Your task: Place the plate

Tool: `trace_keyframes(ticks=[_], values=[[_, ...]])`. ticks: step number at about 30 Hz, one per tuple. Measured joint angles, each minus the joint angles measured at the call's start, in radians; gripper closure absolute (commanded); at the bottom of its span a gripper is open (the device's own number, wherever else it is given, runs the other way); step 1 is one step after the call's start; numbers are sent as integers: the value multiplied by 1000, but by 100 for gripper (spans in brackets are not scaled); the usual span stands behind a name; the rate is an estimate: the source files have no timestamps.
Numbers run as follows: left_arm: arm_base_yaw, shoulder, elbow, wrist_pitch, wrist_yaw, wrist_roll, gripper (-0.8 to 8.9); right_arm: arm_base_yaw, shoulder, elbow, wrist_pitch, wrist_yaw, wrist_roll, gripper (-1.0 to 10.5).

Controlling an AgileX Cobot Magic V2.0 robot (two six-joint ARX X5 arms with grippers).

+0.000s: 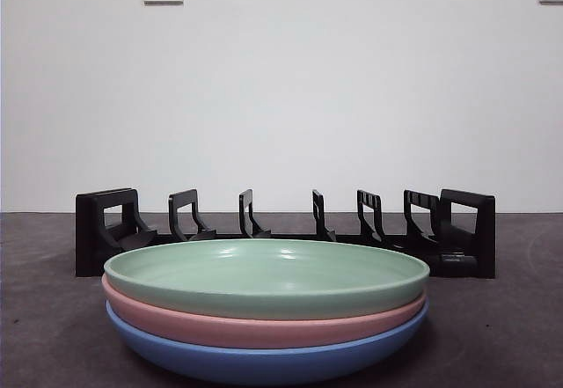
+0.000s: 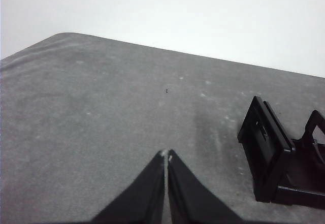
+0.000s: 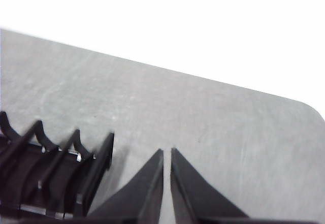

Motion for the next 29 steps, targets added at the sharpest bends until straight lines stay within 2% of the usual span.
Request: trace_keyframes(ticks=[5,9,14,29], values=[[0,0,0,0,0,0,806,-45,-272,-322,53,0,75,924],[0,0,0,0,0,0,806,-87,-416,-447,54,0,99,924],[0,0,0,0,0,0,806,-105,-526,-481,3,3,110,924],[0,0,0,0,0,0,806,-105,-524,-481,24,2,119,924]])
